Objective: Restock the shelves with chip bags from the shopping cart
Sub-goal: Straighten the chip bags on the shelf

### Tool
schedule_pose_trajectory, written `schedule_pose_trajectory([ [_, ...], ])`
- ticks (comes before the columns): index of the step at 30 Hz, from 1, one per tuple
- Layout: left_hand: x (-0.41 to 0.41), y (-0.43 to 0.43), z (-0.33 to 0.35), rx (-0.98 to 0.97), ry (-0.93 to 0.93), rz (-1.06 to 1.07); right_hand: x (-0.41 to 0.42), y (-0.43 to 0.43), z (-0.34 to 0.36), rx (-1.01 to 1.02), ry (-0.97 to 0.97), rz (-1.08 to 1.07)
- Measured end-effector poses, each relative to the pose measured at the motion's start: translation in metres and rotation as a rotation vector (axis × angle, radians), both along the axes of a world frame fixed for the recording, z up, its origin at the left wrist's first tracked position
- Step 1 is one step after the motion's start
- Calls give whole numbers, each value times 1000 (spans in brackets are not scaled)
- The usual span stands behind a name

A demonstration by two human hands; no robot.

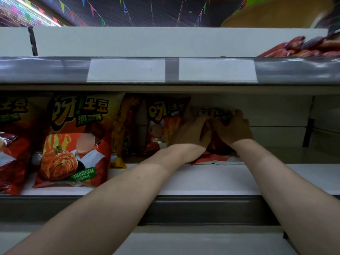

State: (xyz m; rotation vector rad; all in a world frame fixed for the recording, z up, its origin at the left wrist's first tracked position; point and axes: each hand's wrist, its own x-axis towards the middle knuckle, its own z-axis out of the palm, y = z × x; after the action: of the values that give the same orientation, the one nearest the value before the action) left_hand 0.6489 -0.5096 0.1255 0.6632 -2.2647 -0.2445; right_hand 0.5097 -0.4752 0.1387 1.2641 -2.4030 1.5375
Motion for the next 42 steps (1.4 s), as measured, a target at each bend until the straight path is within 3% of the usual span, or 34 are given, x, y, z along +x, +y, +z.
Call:
schedule_pose_trajectory([
  [3, 5, -1, -2, 142, -41, -40, -11, 5, -3, 87, -296, 86],
  [7, 12, 5, 2, 285, -5, -55, -18, 23, -2, 41, -312, 149],
  [13, 18, 17, 8, 524, 112, 121, -4, 44, -4, -312, -412, 341],
  [18, 46, 15, 10, 593, 403, 106, 45, 32, 3, -384, -530, 530],
  [28, 92, 2, 13, 620, 606, 257, 98, 3, 12, -229, -557, 753],
  [38, 103, -7, 10, 976, 643, 97, 103, -19, -1, -114, -408, 557],
  [42, 94, -8, 9, 758, 658, 183, 96, -21, -6, 0, -463, 545],
])
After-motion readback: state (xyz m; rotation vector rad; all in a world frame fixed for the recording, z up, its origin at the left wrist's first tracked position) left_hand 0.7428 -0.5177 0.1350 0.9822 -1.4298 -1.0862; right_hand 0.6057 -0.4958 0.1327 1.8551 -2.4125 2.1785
